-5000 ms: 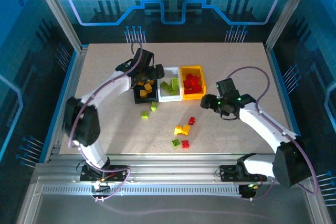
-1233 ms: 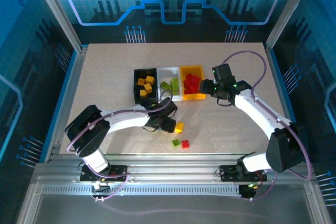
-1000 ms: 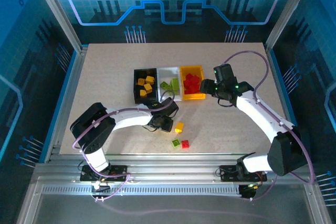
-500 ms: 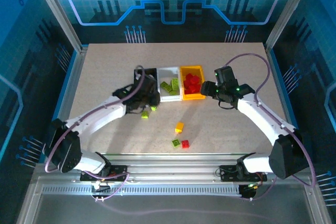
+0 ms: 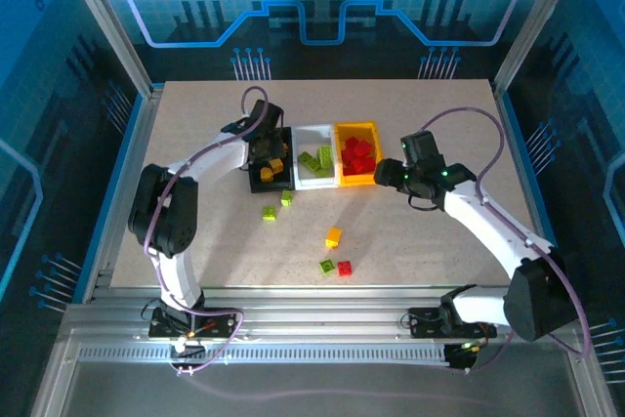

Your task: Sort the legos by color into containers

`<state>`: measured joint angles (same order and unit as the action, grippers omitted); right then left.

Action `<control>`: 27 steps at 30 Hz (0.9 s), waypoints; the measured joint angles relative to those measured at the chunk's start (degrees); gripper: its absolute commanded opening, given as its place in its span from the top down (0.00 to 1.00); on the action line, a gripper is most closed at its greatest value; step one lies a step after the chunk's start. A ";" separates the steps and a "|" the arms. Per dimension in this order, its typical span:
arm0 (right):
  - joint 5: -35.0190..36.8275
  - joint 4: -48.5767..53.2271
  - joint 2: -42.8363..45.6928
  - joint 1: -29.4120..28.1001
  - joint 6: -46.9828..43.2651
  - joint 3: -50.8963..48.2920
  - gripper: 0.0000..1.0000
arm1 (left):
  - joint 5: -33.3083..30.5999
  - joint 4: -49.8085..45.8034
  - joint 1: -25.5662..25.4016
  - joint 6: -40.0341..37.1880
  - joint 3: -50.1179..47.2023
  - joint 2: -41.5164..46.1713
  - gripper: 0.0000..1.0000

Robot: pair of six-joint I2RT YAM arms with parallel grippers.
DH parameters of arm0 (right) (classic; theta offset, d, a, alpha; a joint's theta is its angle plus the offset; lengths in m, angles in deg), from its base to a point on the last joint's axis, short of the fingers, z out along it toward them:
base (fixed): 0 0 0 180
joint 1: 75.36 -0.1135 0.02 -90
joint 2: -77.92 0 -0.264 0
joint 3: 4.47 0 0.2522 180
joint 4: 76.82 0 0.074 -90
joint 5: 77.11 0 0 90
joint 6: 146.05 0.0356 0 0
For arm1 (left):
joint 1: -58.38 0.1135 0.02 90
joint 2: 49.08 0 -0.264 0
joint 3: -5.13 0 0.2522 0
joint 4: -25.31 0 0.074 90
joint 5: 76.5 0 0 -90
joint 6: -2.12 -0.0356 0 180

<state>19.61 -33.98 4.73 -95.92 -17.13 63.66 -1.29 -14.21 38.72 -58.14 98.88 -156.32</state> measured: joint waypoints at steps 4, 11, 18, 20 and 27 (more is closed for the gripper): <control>-1.77 0.04 1.14 -0.85 1.09 -2.25 0.25 | 0.24 -0.63 0.00 0.04 3.65 -1.68 0.30; -4.02 -0.70 -2.16 -9.73 4.09 -4.42 0.22 | 2.67 -0.68 -1.01 0.15 3.17 2.86 0.01; -6.25 -1.73 -14.95 -19.04 4.79 -0.55 0.21 | 4.37 2.16 -6.99 0.81 -8.52 21.73 0.01; -6.49 -1.73 -17.73 -20.76 4.59 1.44 0.21 | 4.70 3.21 -8.37 1.55 -13.57 26.93 0.01; -6.62 0.46 -25.40 -25.62 3.45 7.45 0.22 | 4.76 2.73 -10.12 5.42 -30.27 38.60 0.01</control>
<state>12.99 -33.52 -20.66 -121.53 -13.68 71.11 3.47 -11.48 28.60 -52.72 68.61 -117.72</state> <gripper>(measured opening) 0.787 0.989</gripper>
